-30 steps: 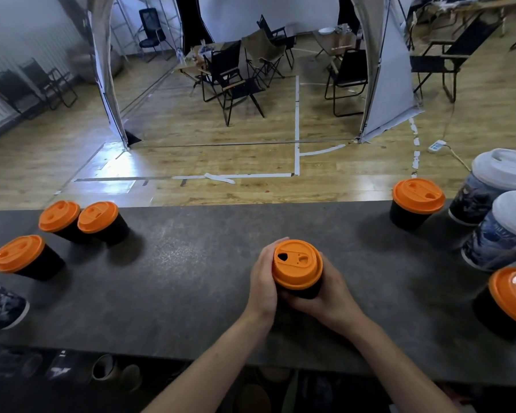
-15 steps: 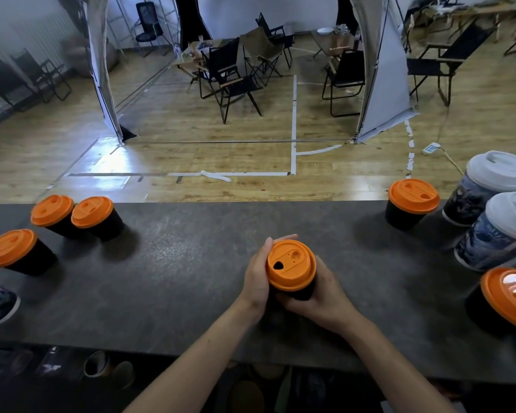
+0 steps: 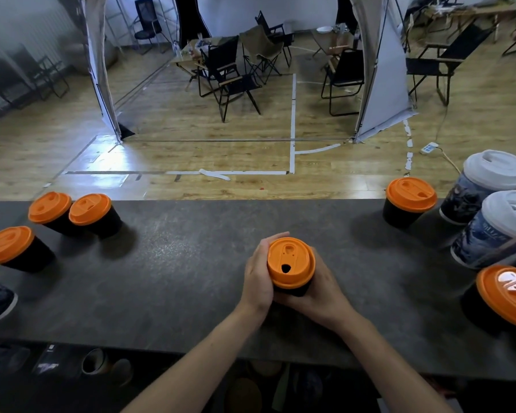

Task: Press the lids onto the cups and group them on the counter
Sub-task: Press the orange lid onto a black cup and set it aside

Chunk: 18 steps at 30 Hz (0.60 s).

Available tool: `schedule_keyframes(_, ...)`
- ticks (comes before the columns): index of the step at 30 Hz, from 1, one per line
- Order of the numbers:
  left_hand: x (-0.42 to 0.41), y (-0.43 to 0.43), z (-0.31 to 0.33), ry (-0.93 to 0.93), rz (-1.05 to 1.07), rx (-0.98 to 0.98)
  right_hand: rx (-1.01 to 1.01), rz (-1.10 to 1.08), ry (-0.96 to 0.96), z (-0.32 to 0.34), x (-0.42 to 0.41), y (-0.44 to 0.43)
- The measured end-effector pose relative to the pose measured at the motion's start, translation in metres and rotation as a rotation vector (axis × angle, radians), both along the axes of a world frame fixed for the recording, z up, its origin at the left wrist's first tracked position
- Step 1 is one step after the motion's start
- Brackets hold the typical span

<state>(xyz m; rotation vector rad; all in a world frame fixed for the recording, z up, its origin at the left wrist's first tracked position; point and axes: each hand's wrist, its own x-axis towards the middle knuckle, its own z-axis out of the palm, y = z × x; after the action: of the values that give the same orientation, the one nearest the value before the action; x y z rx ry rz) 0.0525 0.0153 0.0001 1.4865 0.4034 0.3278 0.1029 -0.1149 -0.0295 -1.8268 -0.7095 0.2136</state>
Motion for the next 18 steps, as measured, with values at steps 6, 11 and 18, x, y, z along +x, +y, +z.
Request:
schedule_keyframes(6, 0.002, 0.005, 0.004, 0.055, -0.055, -0.074, -0.012, -0.003, 0.017, -0.004, 0.003, -0.004)
schedule_keyframes(11, -0.002, 0.002, 0.003, 0.006, 0.024, 0.033, -0.027, 0.009, -0.017, -0.001, 0.000, 0.000)
schedule_keyframes(18, 0.005, 0.008, 0.002, -0.021, -0.037, 0.028, -0.057, 0.016, 0.000, -0.007, 0.004, -0.003)
